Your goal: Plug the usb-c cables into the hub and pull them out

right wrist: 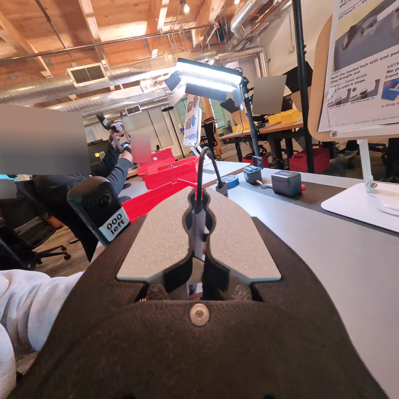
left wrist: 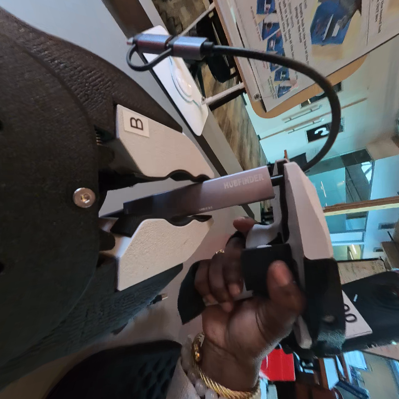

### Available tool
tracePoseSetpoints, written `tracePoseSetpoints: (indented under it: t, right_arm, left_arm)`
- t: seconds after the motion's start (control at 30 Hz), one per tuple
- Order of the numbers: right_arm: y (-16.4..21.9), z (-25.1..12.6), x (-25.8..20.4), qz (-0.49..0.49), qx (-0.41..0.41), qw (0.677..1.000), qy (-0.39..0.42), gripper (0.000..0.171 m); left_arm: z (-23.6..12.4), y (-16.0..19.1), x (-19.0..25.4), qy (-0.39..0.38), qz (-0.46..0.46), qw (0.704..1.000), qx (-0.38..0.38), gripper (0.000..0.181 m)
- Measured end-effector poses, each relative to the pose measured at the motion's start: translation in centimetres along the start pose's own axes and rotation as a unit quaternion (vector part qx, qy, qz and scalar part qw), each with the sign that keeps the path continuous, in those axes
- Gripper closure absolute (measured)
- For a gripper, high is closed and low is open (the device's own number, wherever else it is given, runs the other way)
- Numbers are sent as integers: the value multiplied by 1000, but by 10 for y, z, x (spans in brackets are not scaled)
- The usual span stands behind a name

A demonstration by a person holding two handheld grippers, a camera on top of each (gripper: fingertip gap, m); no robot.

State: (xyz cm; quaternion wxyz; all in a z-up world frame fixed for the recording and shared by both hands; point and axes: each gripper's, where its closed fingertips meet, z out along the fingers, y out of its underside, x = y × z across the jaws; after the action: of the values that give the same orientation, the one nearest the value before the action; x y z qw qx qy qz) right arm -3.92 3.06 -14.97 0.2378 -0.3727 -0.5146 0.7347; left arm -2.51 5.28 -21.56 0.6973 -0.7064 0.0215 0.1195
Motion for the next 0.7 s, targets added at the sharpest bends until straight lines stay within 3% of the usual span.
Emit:
tracePoseSetpoints:
  t: [0.13, 0.27, 0.5, 0.6, 0.67, 0.7]
  right_arm:
    - [-1, -1, -3, -18, 14, 1000, -9, 165]
    - [5, -6, -4, -21, 2, 1000, -18, 147]
    - [79, -1, -10, -67, -184, 980, -36, 133]
    - [102, 15, -18, -113, -213, 970, -26, 134]
    - [108, 24, -15, -182, -216, 959, 18, 143]
    - [104, 26, -11, -227, -204, 951, 51, 157]
  left_arm:
    - [-2, -3, -1, 1, -27, 1000, 4, 155]
    - [-12, -16, -24, -3, -178, 982, 67, 158]
    - [-34, -31, -58, 8, -321, 931, 172, 160]
    - [-37, -33, -61, 16, -356, 915, 189, 160]
    - [-38, -32, -64, 13, -371, 908, 193, 160]
    - [-40, -34, -65, 15, -376, 905, 200, 160]
